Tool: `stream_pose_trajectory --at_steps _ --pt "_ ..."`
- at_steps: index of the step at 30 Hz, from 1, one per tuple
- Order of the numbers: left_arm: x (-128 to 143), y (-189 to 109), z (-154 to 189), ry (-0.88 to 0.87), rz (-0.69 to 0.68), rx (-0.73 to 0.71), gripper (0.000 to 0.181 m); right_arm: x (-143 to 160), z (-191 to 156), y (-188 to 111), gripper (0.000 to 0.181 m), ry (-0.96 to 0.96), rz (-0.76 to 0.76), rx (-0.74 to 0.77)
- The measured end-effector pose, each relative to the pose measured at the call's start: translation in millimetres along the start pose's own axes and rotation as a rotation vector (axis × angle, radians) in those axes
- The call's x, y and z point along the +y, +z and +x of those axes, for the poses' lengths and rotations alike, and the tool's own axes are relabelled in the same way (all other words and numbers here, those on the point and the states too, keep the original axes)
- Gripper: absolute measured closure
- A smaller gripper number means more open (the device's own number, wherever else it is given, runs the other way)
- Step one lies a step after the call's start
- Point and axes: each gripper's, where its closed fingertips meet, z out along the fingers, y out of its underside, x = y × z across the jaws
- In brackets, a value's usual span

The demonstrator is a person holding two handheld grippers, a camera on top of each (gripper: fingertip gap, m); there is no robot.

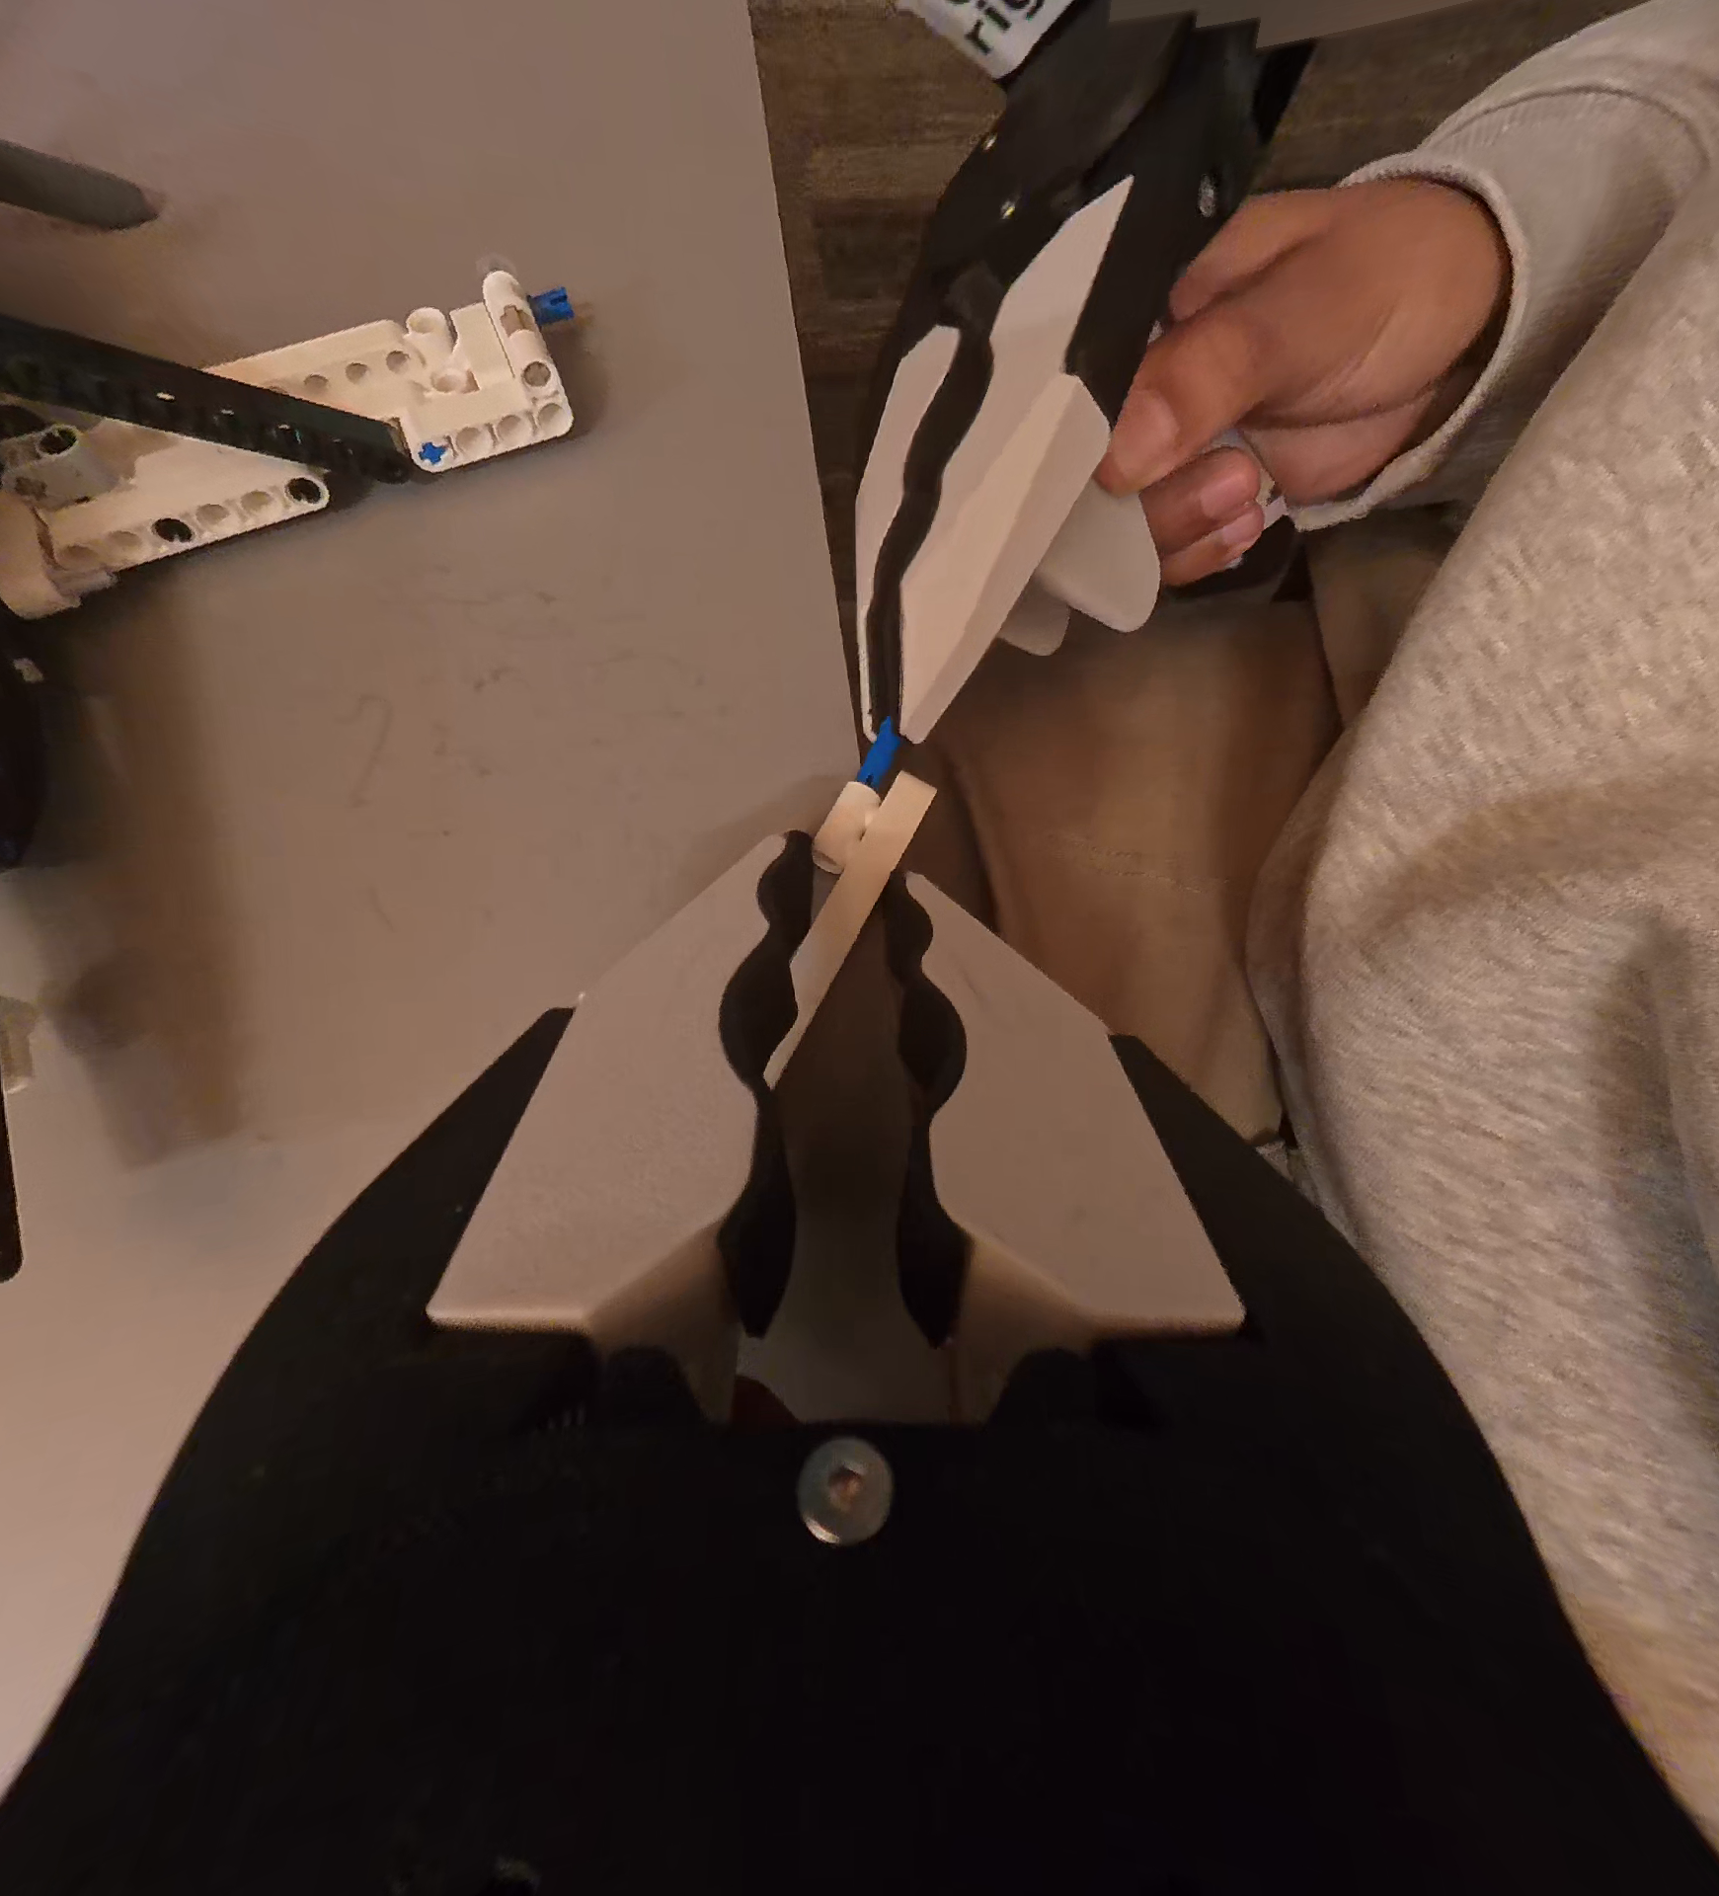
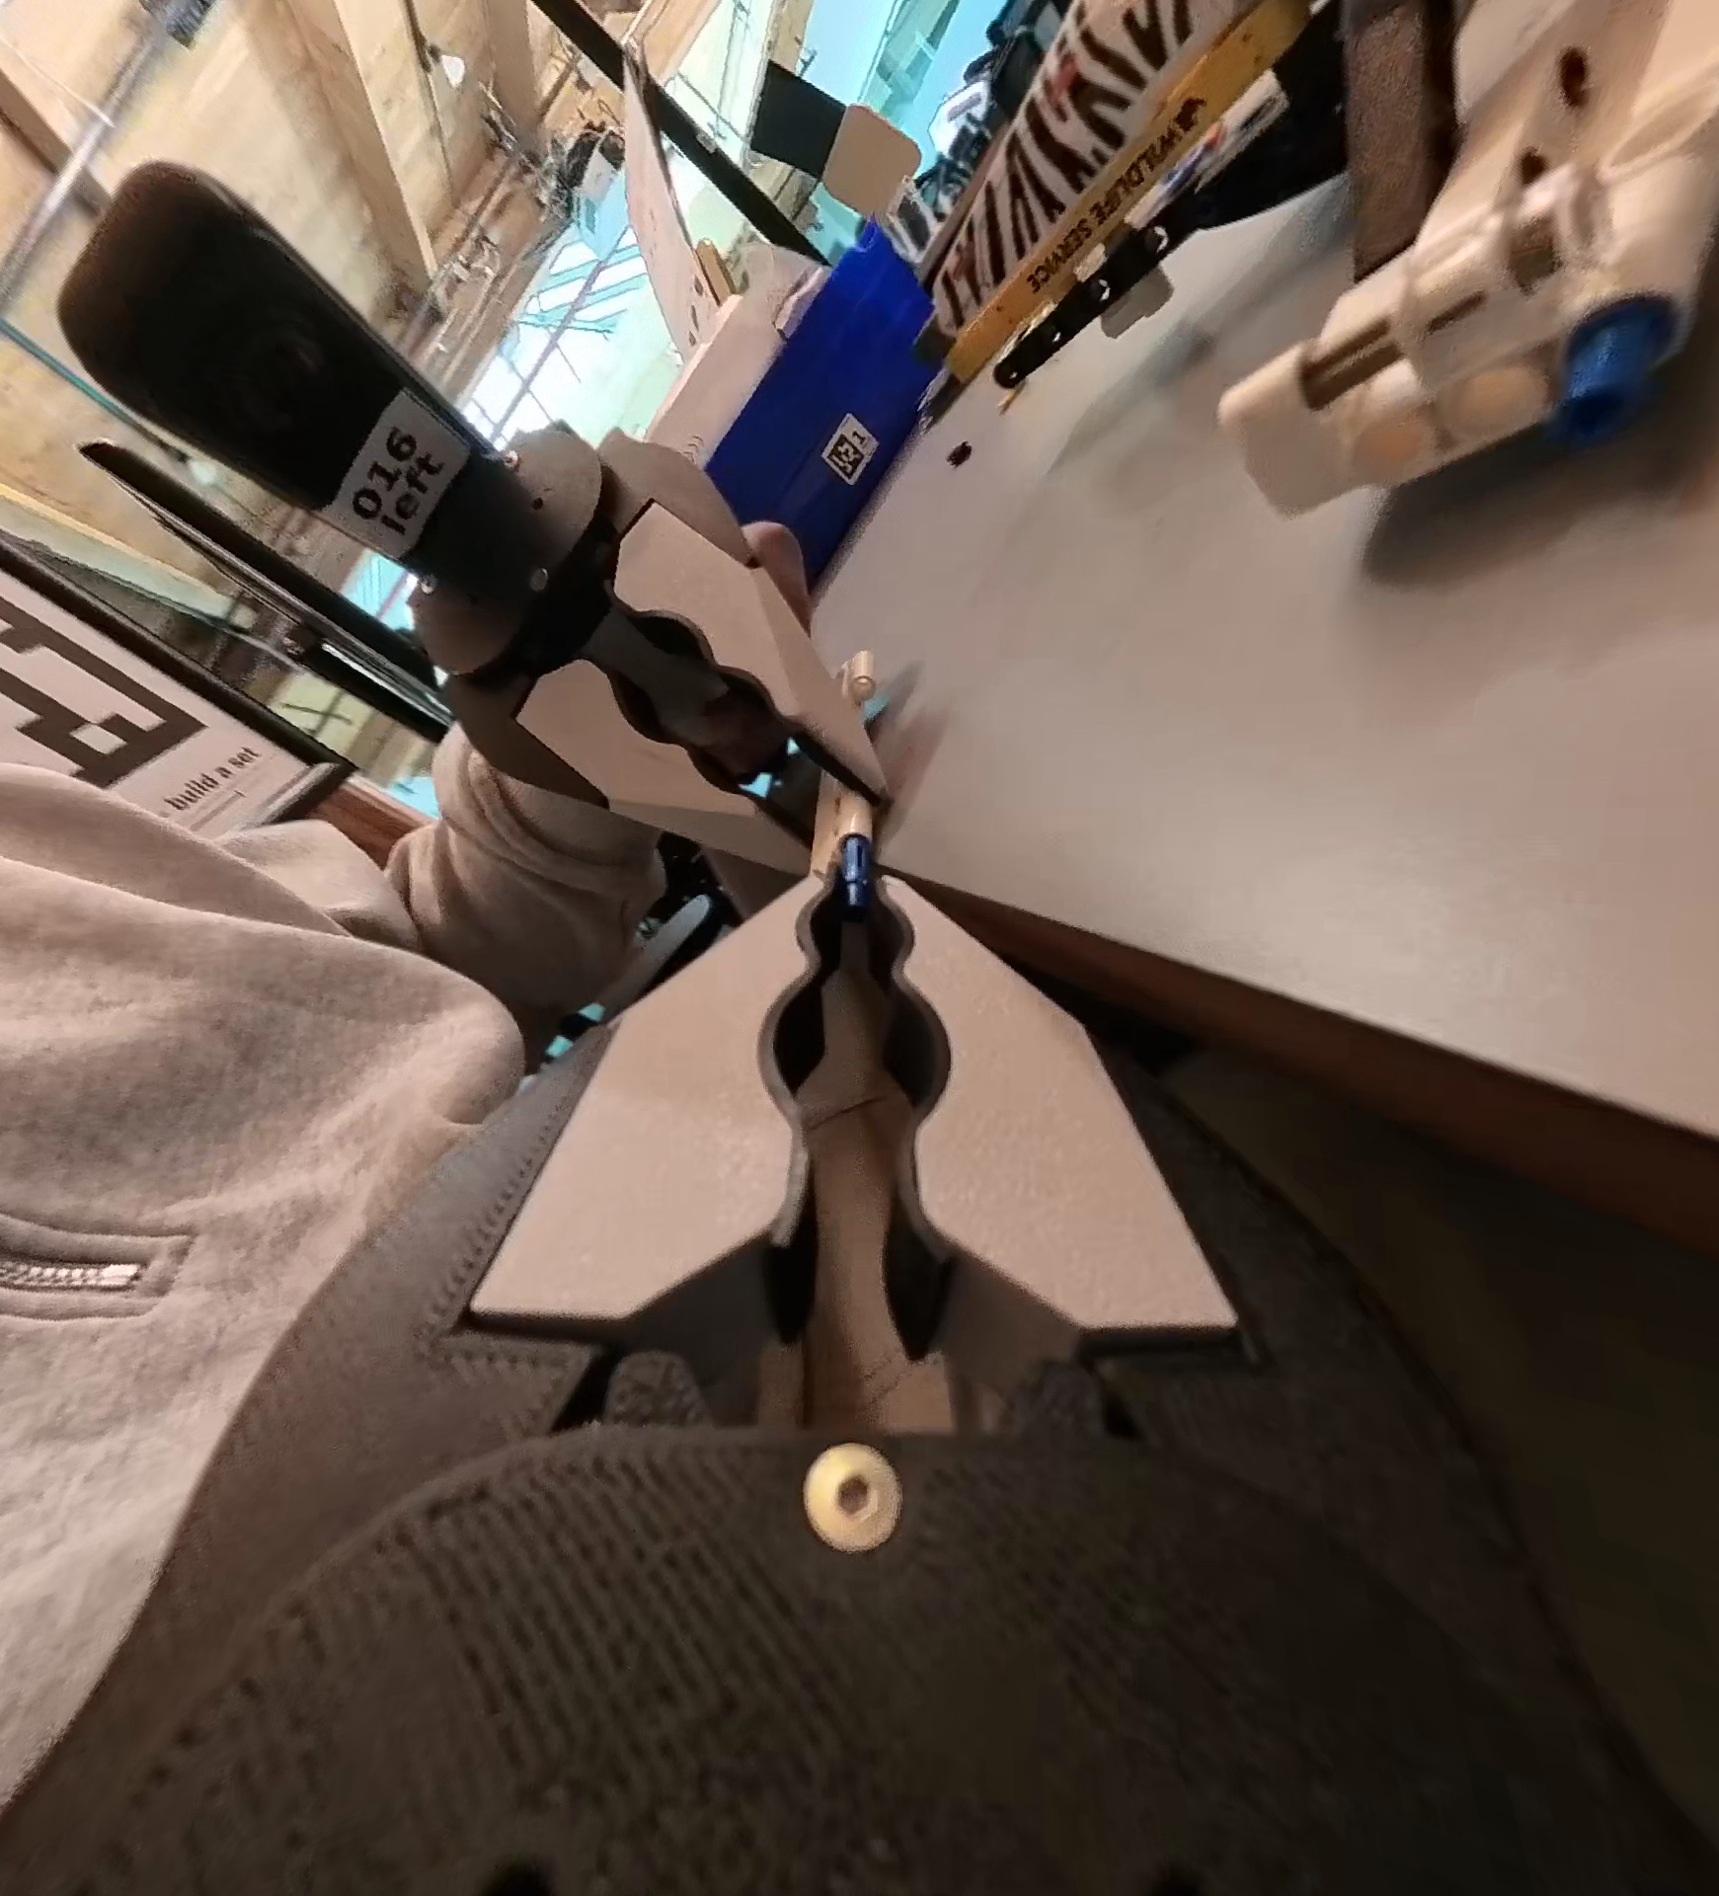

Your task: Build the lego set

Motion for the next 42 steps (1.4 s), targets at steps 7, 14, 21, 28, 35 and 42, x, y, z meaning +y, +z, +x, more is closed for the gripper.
stream_pose_trajectory --at_steps 7,14,21,28,35,42 --pt "0.1 -0.3 0.1 0.019 -0.001 0.025 0.168 -1.1 -0.6 0.4 0.179 -0.027 -0.022 0.023" --pt "0.1 -0.3 0.3 0.022 -0.002 0.028 0.168 1.6 -1.3 1.1 0.179 -0.301 -0.098 0.153" --pt "-0.6 1.6 4.7 0.049 -0.007 0.060 0.168 6.0 -3.8 2.9 0.178 -0.690 -0.184 0.250" --pt "-1.0 1.1 2.8 0.039 -0.004 0.055 0.168 3.4 -3.9 3.7 0.179 -0.687 -0.167 0.254" --pt "-0.7 0.3 2.9 0.096 -0.005 0.070 0.168 2.2 -6.4 4.2 0.177 -0.826 -0.174 0.276" --pt "-0.9 -0.2 7.2 0.164 -0.008 0.127 0.168 -5.5 -15.0 -10.2 0.160 -0.767 -0.120 0.164"
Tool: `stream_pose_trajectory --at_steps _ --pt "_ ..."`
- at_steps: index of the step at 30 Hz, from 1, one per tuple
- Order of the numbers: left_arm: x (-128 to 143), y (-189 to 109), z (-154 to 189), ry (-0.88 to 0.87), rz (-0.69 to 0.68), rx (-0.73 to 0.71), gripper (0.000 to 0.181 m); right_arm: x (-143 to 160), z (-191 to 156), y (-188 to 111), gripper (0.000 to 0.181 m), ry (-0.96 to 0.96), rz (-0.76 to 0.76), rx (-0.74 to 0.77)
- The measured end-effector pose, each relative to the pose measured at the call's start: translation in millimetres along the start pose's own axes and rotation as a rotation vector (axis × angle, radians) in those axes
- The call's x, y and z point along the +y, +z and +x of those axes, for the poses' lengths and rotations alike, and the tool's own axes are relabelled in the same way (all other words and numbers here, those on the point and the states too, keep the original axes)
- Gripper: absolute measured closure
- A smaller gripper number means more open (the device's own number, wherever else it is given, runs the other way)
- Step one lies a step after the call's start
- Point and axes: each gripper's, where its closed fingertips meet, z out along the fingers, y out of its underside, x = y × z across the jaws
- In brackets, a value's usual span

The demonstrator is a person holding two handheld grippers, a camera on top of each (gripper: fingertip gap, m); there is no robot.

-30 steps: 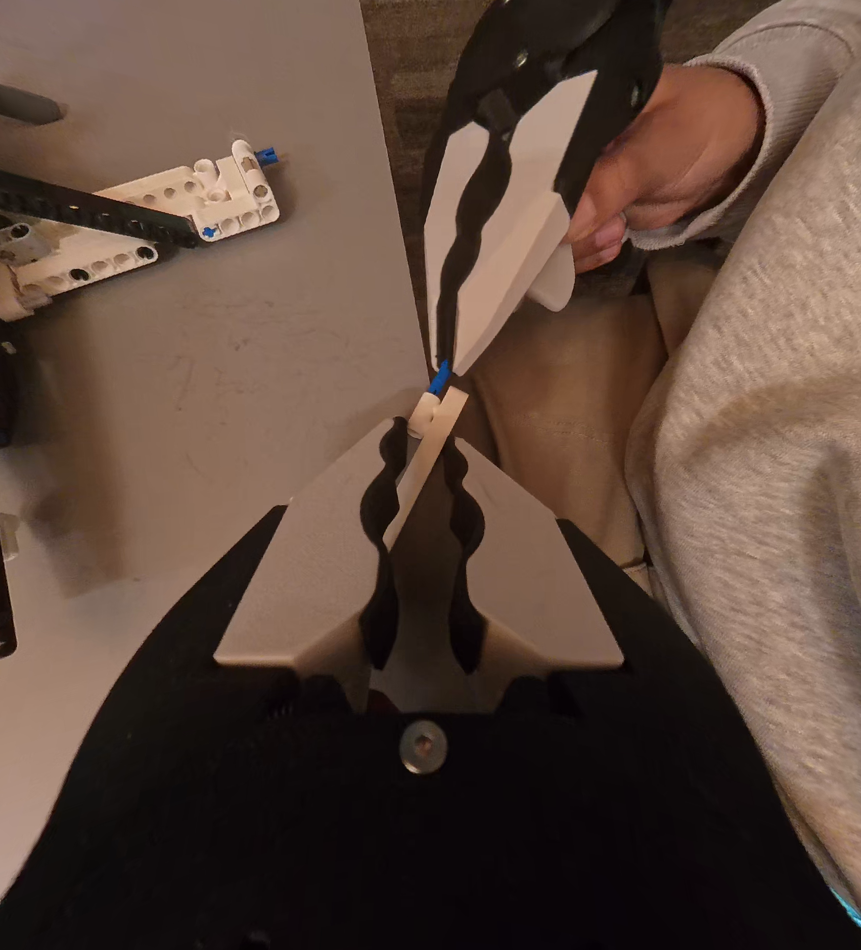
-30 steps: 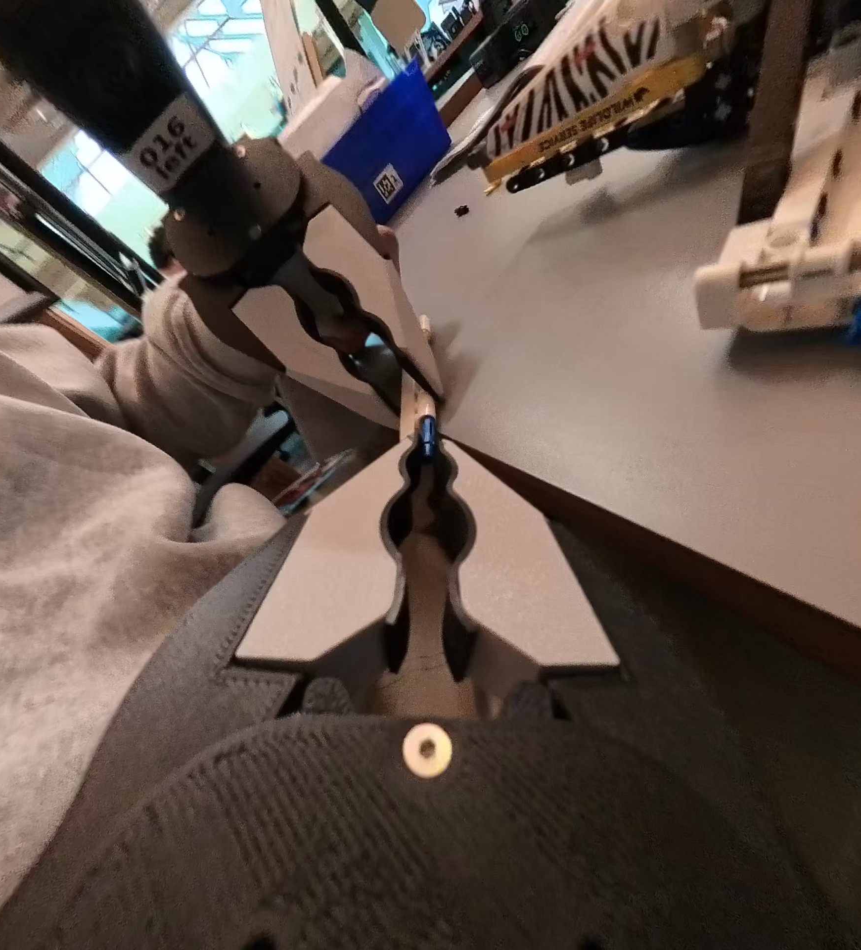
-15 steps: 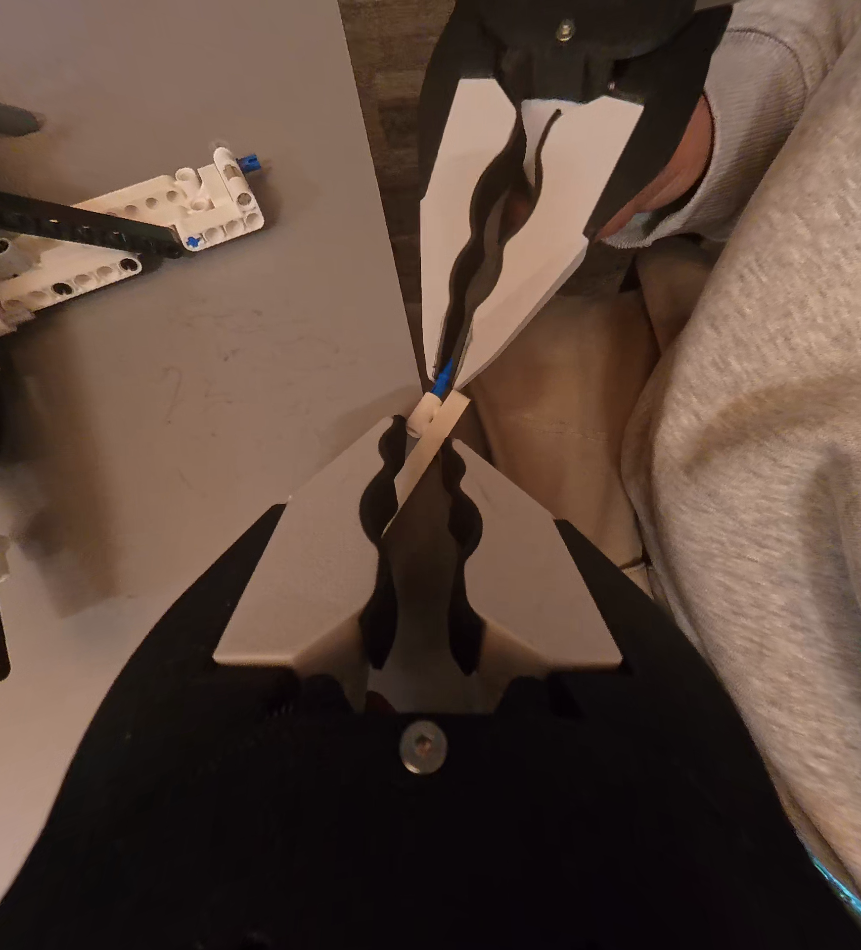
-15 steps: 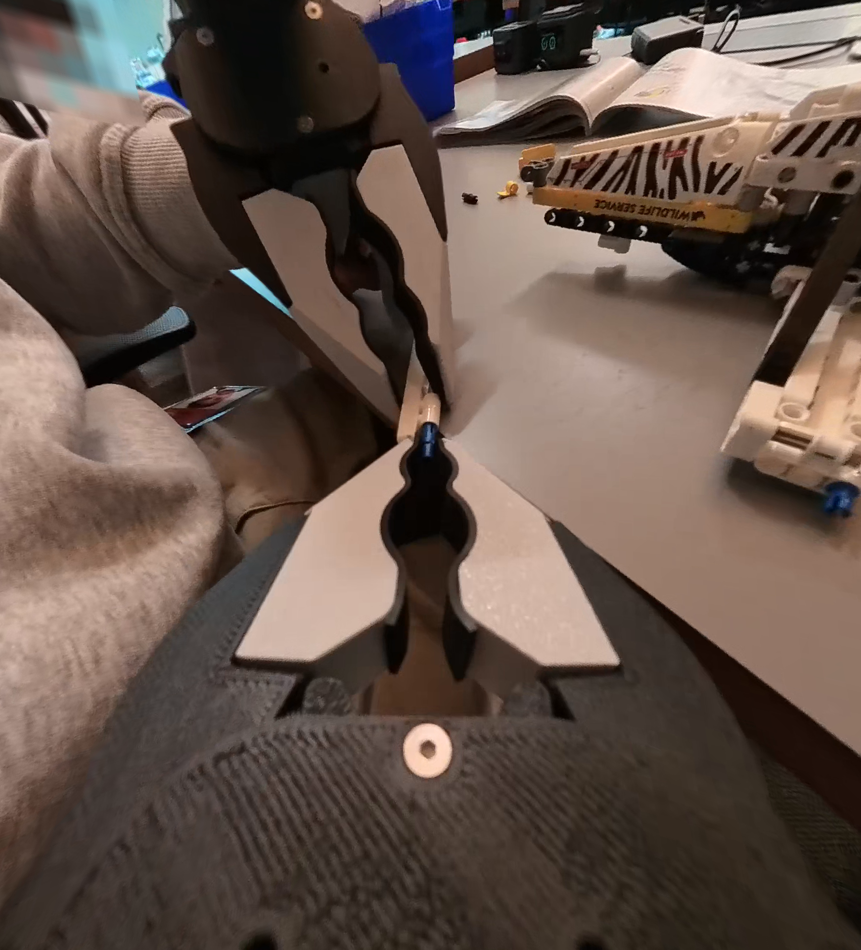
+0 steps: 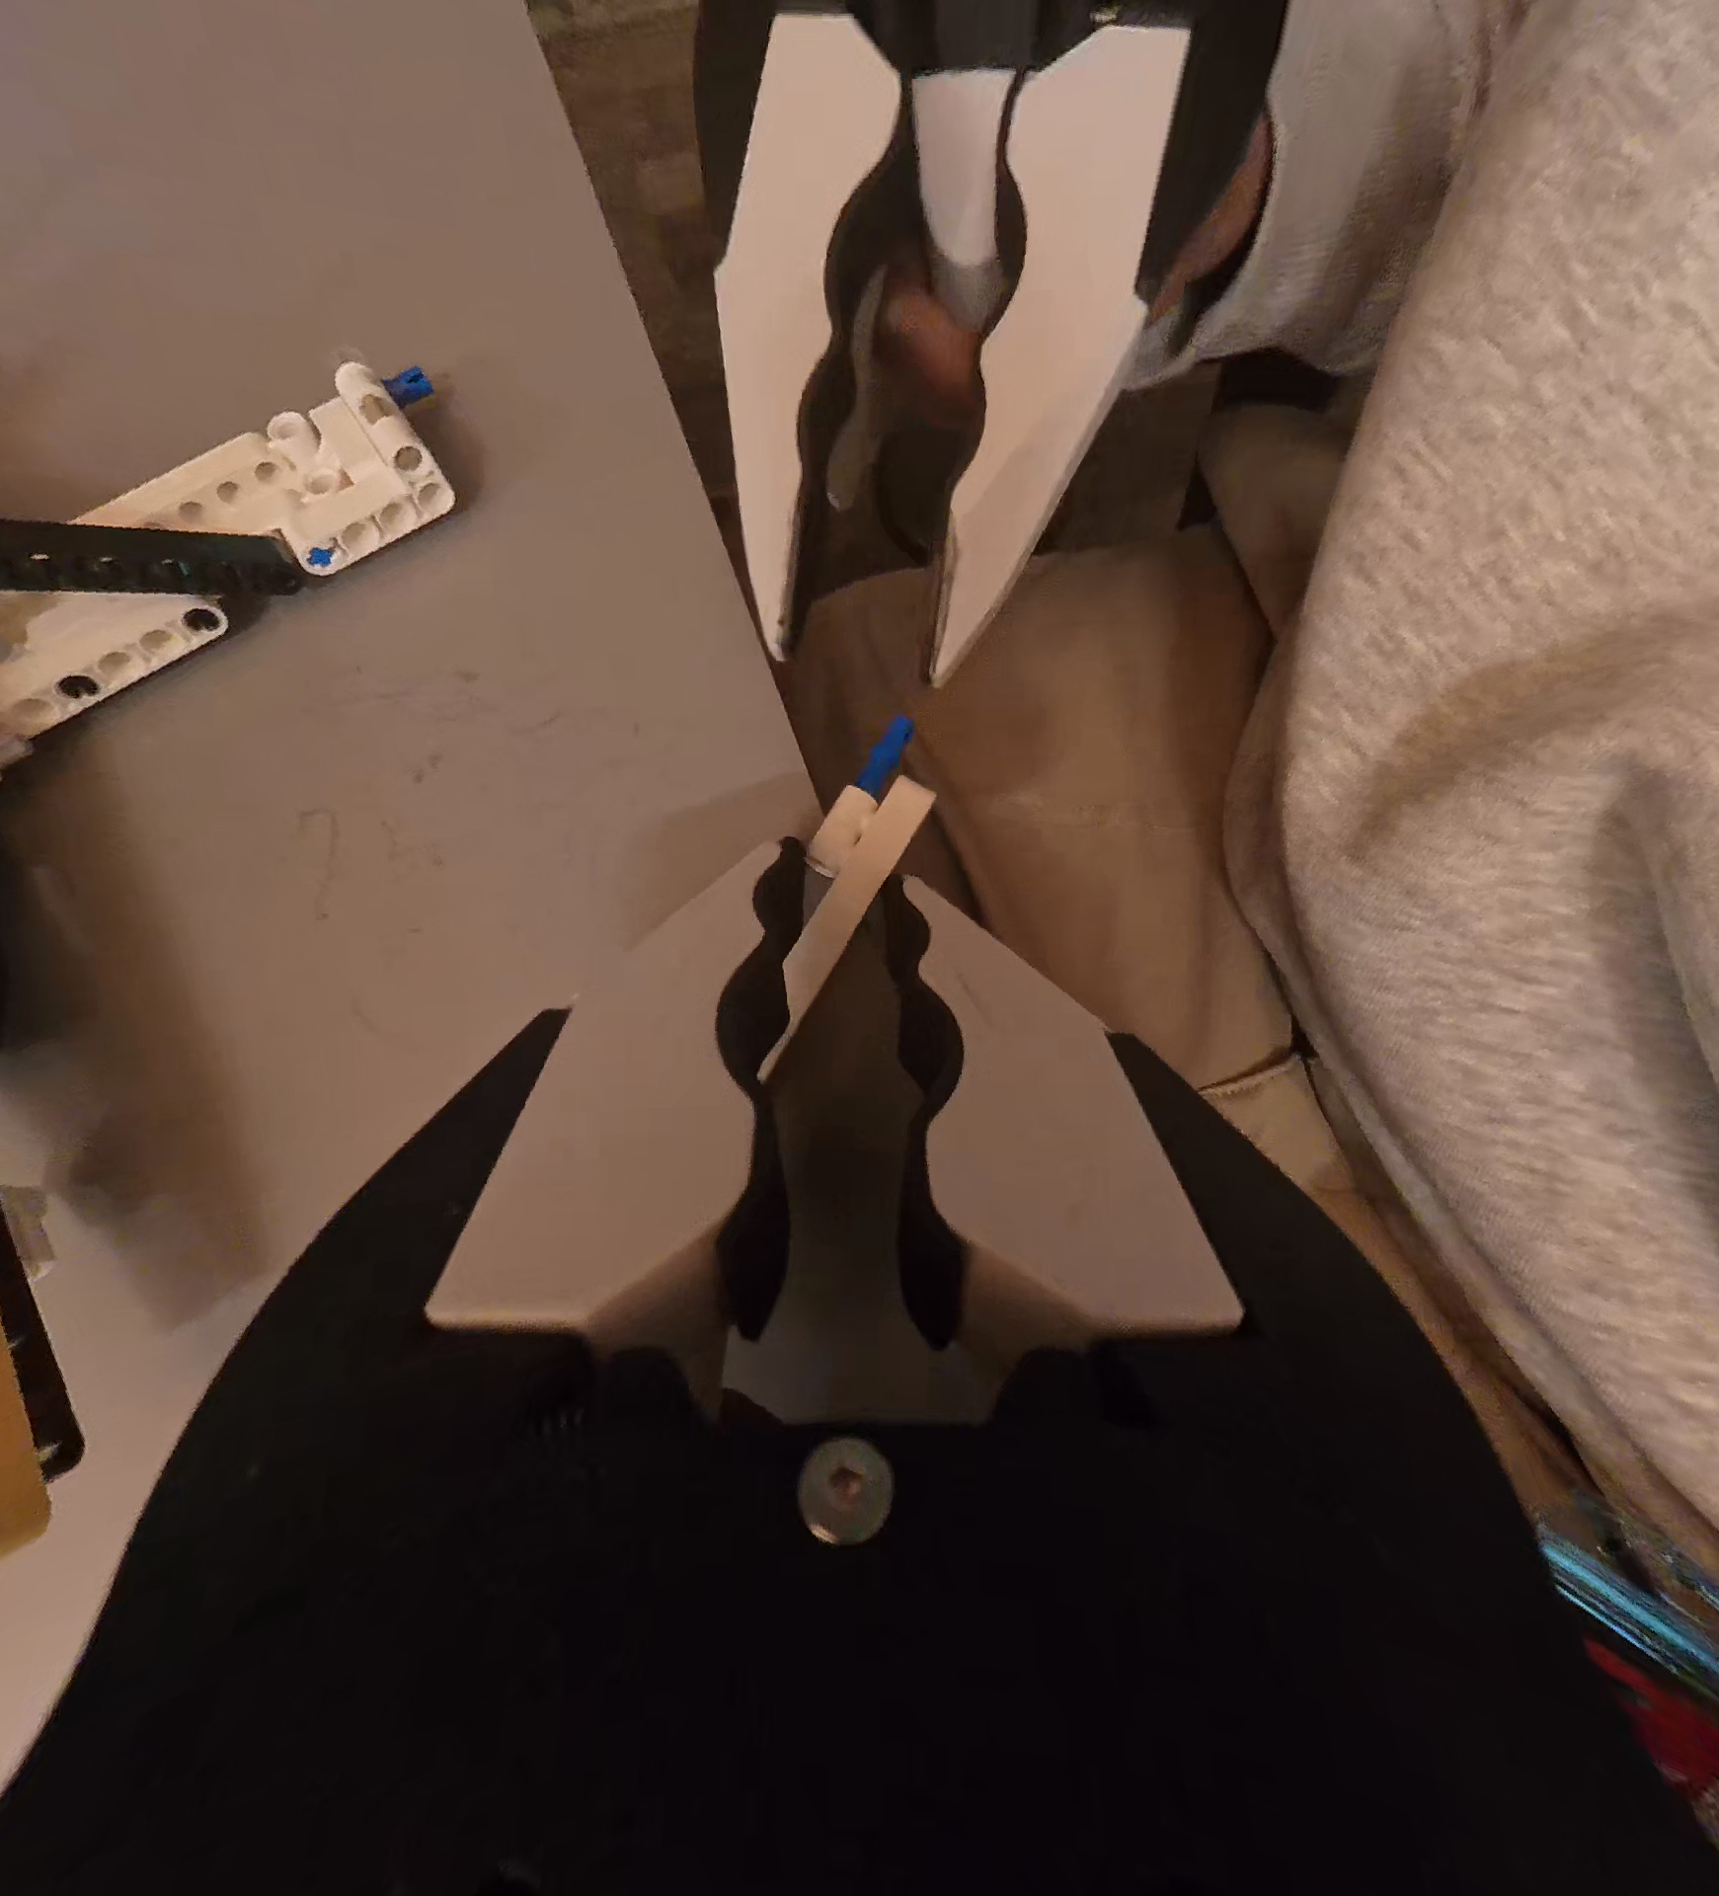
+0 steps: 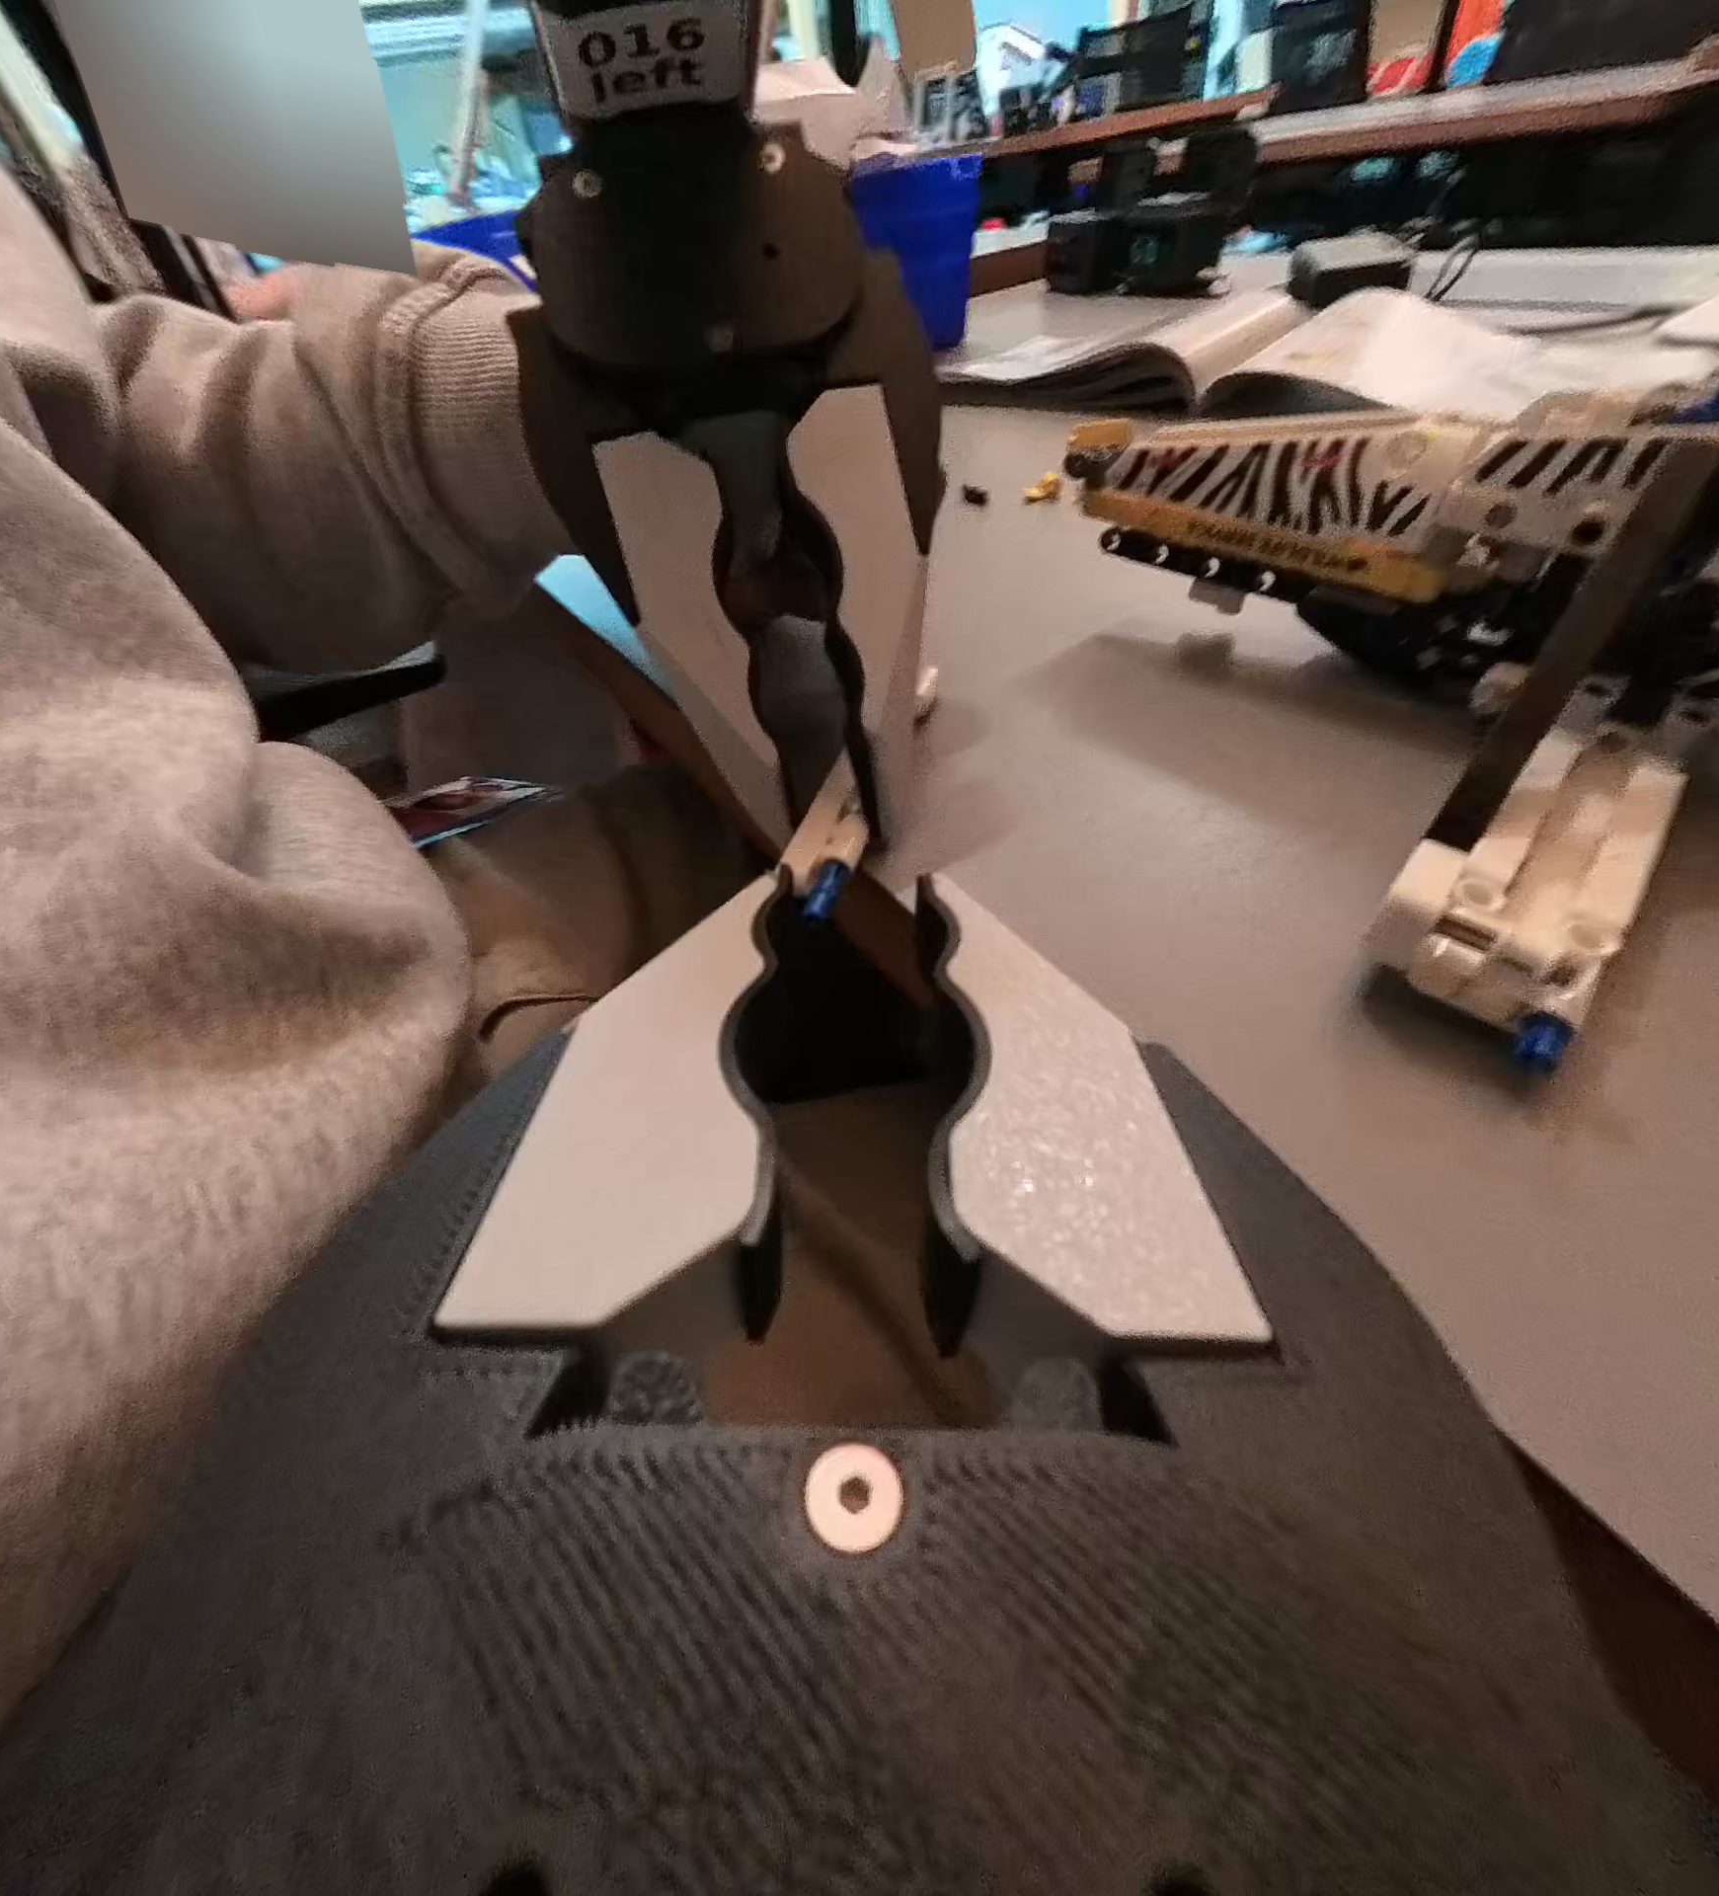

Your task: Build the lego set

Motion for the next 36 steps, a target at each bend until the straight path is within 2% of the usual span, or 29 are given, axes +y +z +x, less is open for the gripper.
stream_pose_trajectory --at_steps 4,7,13,16,20,22,28,32,36 --pt "0.5 -1.9 -4.0 -0.017 -0.015 0.022 0.164 2.3 -9.6 4.2 0.166 0.037 0.001 -0.075" --pt "4.7 -6.4 -12.5 -0.016 -0.032 -0.029 0.152 7.4 -7.3 11.0 0.181 -0.007 -0.039 -0.031" --pt "7.8 -21.7 -17.3 -0.032 0.009 -0.144 0.154 -4.5 -14.8 20.2 0.177 0.005 0.000 -0.051" --pt "7.9 -31.3 -18.4 -0.054 0.043 -0.205 0.154 -13.9 -5.2 11.2 0.175 -0.043 0.033 0.002" --pt "0.0 -38.5 -7.8 -0.237 0.099 -0.170 0.153 -8.2 10.6 1.6 0.164 0.037 0.028 0.012" --pt "1.1 -38.8 -4.4 -0.333 0.104 -0.150 0.153 -1.0 11.5 3.7 0.165 0.057 0.000 0.006" --pt "18.6 -36.2 -2.0 -0.481 0.094 -0.181 0.153 12.8 -8.9 25.6 0.172 -0.074 -0.115 -0.002" --pt "23.3 -41.3 -7.2 -0.582 0.133 -0.213 0.151 5.1 -34.0 47.0 0.169 -0.066 -0.104 -0.073" --pt "28.0 -50.0 -12.9 -0.647 0.180 -0.238 0.150 -8.8 -28.7 46.6 0.161 -0.145 -0.092 -0.050"
